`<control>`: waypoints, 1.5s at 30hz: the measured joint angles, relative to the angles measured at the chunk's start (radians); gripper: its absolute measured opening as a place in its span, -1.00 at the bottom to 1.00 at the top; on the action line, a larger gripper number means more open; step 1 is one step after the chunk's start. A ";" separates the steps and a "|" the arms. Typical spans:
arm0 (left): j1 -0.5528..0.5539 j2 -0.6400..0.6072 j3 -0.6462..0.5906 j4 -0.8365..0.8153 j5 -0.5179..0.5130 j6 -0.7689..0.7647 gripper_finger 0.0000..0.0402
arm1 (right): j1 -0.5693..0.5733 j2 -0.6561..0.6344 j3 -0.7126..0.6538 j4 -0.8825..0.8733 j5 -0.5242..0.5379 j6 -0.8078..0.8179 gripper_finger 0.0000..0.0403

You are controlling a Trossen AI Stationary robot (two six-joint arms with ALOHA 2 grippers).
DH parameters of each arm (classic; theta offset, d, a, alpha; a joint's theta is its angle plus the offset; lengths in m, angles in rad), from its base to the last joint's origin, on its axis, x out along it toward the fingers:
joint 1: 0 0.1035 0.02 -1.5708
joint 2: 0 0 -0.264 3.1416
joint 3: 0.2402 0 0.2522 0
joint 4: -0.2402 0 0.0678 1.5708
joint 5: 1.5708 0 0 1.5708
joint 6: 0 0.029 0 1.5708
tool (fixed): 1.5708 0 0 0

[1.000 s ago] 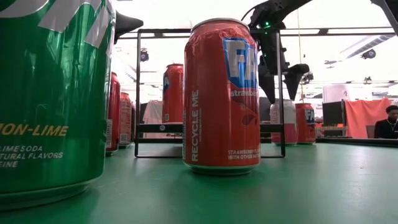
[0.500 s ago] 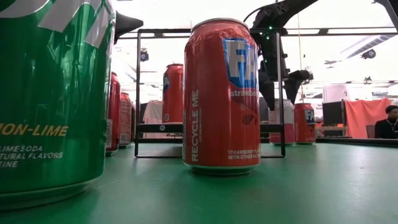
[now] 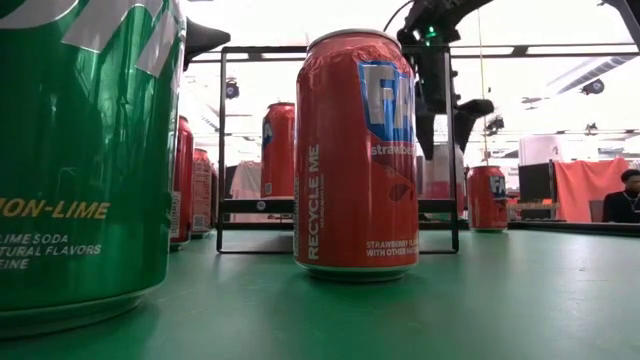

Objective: Place canned beverage on shelf
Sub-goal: Put the white/pink soda can on the shelf and aligned with the other white/pink soda can

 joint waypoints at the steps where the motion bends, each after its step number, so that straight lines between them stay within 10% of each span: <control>1: 0.000 0.000 0.000 0.000 0.000 0.000 -1.00 | 0.007 0.000 0.014 -0.007 -0.005 0.000 0.34; 45: 0.000 0.000 0.000 0.001 0.000 0.000 -1.00 | 0.232 0.048 0.153 0.199 -0.054 0.051 0.34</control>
